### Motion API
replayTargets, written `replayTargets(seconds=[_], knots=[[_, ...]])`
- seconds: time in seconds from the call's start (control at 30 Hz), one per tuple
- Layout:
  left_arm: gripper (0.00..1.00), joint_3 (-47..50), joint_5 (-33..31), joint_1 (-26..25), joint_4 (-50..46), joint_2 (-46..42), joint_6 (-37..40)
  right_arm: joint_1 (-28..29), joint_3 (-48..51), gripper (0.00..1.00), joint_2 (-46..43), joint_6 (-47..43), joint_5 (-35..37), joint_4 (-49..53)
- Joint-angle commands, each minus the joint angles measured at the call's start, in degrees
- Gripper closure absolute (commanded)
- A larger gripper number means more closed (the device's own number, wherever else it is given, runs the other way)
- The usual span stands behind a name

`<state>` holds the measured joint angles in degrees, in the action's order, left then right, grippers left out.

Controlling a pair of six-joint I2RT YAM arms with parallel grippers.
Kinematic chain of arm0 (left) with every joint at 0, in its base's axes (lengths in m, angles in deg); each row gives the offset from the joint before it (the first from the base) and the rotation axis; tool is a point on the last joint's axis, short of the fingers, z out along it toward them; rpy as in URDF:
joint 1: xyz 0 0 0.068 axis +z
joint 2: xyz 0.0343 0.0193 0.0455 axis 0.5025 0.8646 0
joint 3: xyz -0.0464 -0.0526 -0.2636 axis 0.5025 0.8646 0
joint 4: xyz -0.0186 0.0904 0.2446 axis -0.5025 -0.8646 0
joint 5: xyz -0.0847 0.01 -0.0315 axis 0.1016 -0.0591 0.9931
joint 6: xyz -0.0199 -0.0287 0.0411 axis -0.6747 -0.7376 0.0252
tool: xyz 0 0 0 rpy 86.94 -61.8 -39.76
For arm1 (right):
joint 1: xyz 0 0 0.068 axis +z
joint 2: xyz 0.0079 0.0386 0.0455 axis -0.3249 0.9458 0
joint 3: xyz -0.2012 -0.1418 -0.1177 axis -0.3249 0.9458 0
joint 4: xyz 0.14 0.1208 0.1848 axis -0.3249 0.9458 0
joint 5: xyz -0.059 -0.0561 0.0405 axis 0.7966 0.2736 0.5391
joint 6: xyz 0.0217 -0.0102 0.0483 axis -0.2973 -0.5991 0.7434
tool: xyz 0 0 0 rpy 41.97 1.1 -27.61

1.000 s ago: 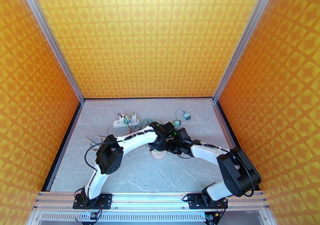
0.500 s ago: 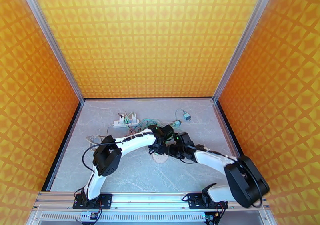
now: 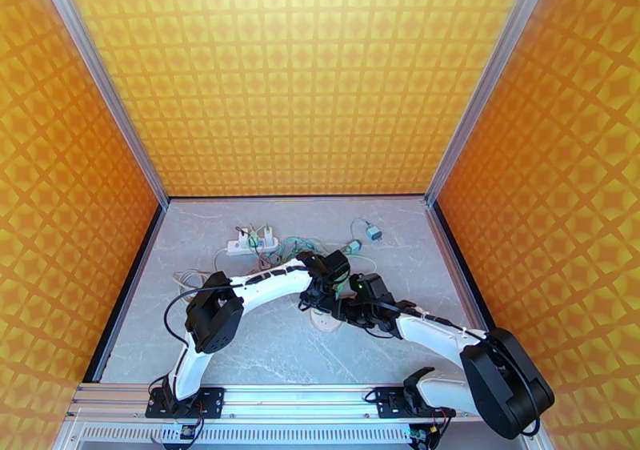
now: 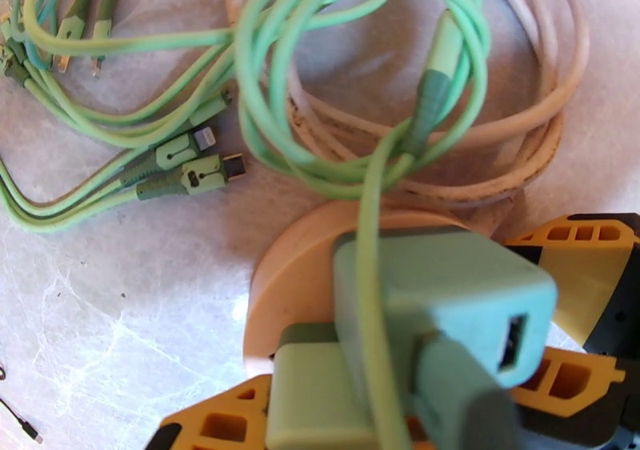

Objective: Pull the plug off the socket

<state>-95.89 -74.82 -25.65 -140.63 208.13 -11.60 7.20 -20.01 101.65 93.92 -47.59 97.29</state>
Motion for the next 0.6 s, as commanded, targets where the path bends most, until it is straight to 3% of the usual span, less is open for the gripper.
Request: replayTargets(seconds=[0.0, 0.27, 0.57], knots=[[1.00, 0.7, 3.9, -0.9, 1.9, -0.7, -0.2, 1.6, 0.2, 0.56, 4.1, -0.3, 0.4, 0.8], [1.00, -1.6, 3.6, -2.3, 0.9, -1.0, 1.2, 1.8, -2.3, 0.73, 12.0, -0.4, 5.0, 7.9], [1.00, -9.5, -3.3, -6.2, -8.4, 2.9, 4.1, 2.3, -3.3, 0.77, 15.9, -0.2, 8.9, 10.6]])
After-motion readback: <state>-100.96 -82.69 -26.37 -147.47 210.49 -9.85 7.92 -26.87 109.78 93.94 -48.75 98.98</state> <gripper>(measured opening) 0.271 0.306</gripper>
